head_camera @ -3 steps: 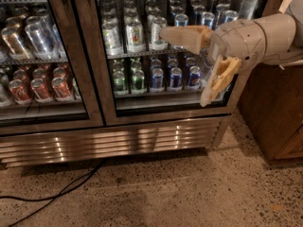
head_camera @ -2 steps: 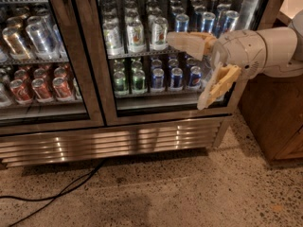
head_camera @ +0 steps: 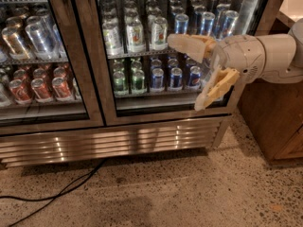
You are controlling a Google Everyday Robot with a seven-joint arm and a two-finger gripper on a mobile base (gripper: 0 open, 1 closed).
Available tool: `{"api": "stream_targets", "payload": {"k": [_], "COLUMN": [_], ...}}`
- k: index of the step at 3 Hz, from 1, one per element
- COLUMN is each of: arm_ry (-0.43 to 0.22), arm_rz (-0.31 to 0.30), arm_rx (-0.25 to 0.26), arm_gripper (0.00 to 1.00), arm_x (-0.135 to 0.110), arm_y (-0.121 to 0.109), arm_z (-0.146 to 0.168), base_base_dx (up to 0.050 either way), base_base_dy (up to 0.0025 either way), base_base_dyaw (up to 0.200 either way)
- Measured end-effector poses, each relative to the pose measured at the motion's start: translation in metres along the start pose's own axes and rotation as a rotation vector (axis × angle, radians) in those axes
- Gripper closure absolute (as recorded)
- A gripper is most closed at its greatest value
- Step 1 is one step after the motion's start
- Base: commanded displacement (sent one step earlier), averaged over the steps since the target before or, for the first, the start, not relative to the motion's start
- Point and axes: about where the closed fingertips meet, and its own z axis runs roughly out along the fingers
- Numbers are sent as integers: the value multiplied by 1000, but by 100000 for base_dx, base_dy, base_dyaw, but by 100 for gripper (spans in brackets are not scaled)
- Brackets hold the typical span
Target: Open right fridge door
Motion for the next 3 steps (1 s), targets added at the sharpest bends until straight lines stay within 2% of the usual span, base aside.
{"api": "stream_targets", "payload": {"k": [1,2,3], "arm_ry": [-1,-1,-1], "arm_rz": [62,62,62], "arm_rx": [-8,-8,-8], "arm_gripper": [0,0,0], "arm_x": [-10,-11,-11], "arm_y": [-60,-60,-60], "arm_z": [35,35,35], "base_base_dx": [0,4494,0], "base_base_dy": [0,194,0], "base_base_dyaw": [0,8592,0]}}
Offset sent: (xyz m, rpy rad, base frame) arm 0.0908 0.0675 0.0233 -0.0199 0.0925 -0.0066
